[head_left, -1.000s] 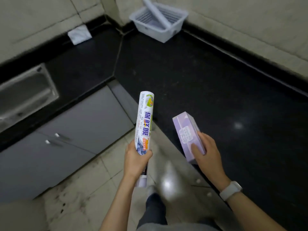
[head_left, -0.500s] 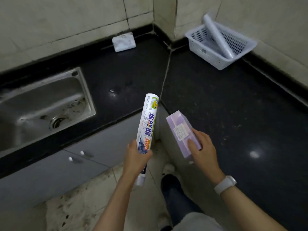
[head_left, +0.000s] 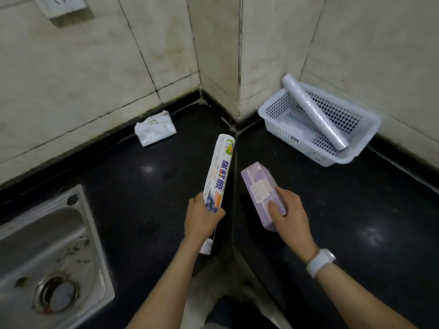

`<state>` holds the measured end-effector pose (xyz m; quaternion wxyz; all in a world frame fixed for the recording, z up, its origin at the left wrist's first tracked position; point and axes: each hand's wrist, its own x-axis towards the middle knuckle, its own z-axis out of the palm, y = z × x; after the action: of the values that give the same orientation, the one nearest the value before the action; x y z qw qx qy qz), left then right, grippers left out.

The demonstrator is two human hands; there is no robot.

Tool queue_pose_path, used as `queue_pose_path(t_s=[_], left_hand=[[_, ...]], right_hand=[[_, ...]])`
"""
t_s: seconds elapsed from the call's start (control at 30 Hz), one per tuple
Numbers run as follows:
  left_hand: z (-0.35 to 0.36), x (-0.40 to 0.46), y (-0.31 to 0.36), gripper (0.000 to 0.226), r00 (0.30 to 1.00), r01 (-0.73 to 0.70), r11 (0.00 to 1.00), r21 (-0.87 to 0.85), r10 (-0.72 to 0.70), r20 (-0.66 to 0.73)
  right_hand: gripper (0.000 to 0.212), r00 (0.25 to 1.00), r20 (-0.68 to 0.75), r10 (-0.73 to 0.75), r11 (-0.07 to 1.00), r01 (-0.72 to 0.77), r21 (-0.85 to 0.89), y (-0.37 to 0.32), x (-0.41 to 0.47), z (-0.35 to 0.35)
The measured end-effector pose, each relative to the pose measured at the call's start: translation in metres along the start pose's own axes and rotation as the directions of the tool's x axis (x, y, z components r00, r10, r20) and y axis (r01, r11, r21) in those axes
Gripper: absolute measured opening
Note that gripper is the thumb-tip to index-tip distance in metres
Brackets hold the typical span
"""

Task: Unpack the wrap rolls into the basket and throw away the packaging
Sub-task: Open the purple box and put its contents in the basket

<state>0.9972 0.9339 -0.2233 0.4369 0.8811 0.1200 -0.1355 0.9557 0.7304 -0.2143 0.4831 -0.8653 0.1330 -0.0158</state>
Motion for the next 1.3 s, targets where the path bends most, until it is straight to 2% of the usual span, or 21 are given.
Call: queue_pose_path(t_s=[0.27,0.53,0.63,0.7,0.77,0.83,0.9,0.97,1.03,1.1,1.13,1.2,1.27,1.3], left_hand=[[0.013,0.117,0.018,0.060,0.998,0.024,0.966,0.258,-0.040,0.057],[0.018,0.135,0.005,0.072,0.997,-0.058,0.918,0.393,0.030,0.076],[0.017,0.129,0.013,0.075,0.994,-0.089,0.899,0.428,0.106,-0.015],[0.014,0.127,0.024,0.066,0.961,-0.196,0.918,0.345,0.250,-0.119],[0.013,0.127,0.040,0.057,0.940,-0.299,0.946,0.124,0.314,-0.132],[0.012,0.127,0.059,0.054,0.967,-0.248,0.946,-0.209,0.255,0.010],[0.008,0.129,0.075,0.055,0.945,-0.148,0.896,-0.419,0.253,0.206],[0.002,0.133,0.084,0.055,0.856,-0.147,0.873,-0.466,0.348,0.382],[-0.003,0.135,0.087,0.052,0.727,-0.144,0.855,-0.498,0.433,0.533],[-0.006,0.134,0.086,0.058,0.638,-0.089,0.854,-0.513,0.444,0.629],[-0.006,0.134,0.086,0.061,0.617,-0.073,0.858,-0.508,0.439,0.653],[-0.005,0.132,0.085,0.065,0.629,-0.092,0.868,-0.489,0.431,0.647],[0.000,0.130,0.087,0.058,0.743,-0.113,0.882,-0.457,0.381,0.551],[0.003,0.129,0.089,0.053,0.810,-0.097,0.893,-0.439,0.327,0.487]], right_hand=[[0.046,0.987,-0.065,0.148,0.986,-0.153,-0.070,-0.010,0.064,0.017],[0.044,0.972,-0.090,0.216,0.976,-0.219,-0.017,-0.012,0.084,0.032],[0.035,0.964,-0.133,0.231,0.971,-0.220,0.093,-0.011,0.087,0.032],[0.029,0.965,-0.131,0.228,0.965,-0.206,0.163,-0.012,0.088,0.029],[0.026,0.973,-0.101,0.208,0.956,-0.180,0.230,-0.013,0.089,0.022],[0.026,0.977,-0.065,0.203,0.928,-0.171,0.331,-0.017,0.090,0.011],[0.020,0.976,-0.025,0.218,0.858,-0.179,0.481,-0.022,0.091,-0.001],[0.026,0.961,0.025,0.276,0.748,-0.231,0.622,-0.023,0.093,-0.012],[0.035,0.932,0.061,0.357,0.674,-0.302,0.674,-0.023,0.097,-0.021],[0.032,0.897,0.121,0.425,0.606,-0.382,0.698,-0.022,0.101,-0.028],[0.031,0.876,0.176,0.449,0.556,-0.428,0.712,-0.021,0.102,-0.030],[0.036,0.840,0.252,0.480,0.451,-0.483,0.750,-0.017,0.104,-0.034],[0.042,0.848,0.243,0.470,0.401,-0.451,0.798,-0.011,0.104,-0.035],[0.042,0.867,0.222,0.446,0.429,-0.425,0.797,-0.008,0.103,-0.035]])
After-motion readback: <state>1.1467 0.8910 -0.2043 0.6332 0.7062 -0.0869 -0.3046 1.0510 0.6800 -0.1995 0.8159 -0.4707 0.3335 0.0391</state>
